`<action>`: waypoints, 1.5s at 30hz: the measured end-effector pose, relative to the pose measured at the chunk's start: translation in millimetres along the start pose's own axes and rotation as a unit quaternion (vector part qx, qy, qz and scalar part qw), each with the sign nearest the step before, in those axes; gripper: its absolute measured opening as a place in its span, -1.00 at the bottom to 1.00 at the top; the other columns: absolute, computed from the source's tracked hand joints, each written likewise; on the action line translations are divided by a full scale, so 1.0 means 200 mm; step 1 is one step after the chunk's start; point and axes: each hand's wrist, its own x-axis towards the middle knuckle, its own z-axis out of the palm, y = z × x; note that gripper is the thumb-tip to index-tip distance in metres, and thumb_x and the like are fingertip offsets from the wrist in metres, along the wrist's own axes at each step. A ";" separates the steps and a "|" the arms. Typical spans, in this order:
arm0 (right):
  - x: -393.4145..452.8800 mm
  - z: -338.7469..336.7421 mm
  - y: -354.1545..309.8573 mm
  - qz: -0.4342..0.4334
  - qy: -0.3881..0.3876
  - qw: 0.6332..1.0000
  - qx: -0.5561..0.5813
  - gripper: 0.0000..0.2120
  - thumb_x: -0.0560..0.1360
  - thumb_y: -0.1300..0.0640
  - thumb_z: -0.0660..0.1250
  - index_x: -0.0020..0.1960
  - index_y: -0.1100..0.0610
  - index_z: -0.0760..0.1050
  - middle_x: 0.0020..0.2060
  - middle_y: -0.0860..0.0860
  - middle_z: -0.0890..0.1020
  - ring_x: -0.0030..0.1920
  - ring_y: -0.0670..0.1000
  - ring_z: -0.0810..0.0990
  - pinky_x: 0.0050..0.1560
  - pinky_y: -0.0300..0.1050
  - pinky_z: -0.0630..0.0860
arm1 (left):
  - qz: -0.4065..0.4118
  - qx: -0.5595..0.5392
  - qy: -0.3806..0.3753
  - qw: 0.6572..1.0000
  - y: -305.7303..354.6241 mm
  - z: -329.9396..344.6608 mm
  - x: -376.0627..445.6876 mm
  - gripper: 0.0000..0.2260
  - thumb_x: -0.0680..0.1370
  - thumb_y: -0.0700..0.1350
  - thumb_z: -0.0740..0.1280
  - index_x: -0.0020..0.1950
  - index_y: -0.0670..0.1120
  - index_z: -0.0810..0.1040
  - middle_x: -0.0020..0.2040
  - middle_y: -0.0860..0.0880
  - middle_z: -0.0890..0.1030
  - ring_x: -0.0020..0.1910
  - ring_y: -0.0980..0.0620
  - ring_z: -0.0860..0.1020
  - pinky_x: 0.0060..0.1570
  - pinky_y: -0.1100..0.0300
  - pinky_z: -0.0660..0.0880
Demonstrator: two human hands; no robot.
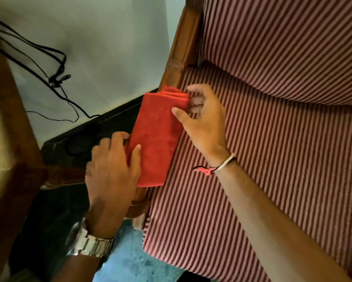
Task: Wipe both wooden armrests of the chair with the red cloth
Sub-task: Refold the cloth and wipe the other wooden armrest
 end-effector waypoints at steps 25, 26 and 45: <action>-0.37 -0.02 0.89 -0.046 -0.095 0.839 -0.533 -0.34 0.68 -0.18 0.00 0.66 0.15 0.01 0.66 0.17 0.02 0.68 0.12 -0.03 0.66 0.17 0.02 | 0.287 0.164 -0.026 0.943 0.02 0.27 0.08 -0.43 0.71 -0.03 0.08 0.65 -0.19 -0.04 0.66 -0.22 -0.01 0.65 -0.19 -0.02 0.60 -0.14 0.02; -0.37 -0.02 0.89 -0.044 -0.095 0.839 -0.535 -0.34 0.68 -0.18 -0.01 0.66 0.15 0.00 0.66 0.17 0.01 0.68 0.12 -0.03 0.66 0.17 0.01 | 0.293 0.170 -0.027 0.940 0.00 0.27 0.06 -0.43 0.70 -0.03 0.09 0.64 -0.19 -0.01 0.66 -0.23 0.02 0.64 -0.20 0.02 0.59 -0.15 0.04; -0.36 -0.01 0.93 -0.055 -0.069 0.837 -0.540 -0.35 0.68 -0.19 -0.03 0.66 0.14 0.05 0.66 0.17 0.05 0.67 0.11 0.00 0.65 0.18 0.07 | 0.288 0.077 -0.016 0.954 0.36 0.28 0.60 -0.43 0.70 -0.02 0.05 0.65 -0.14 -0.08 0.68 -0.16 -0.03 0.66 -0.13 -0.05 0.62 -0.11 0.02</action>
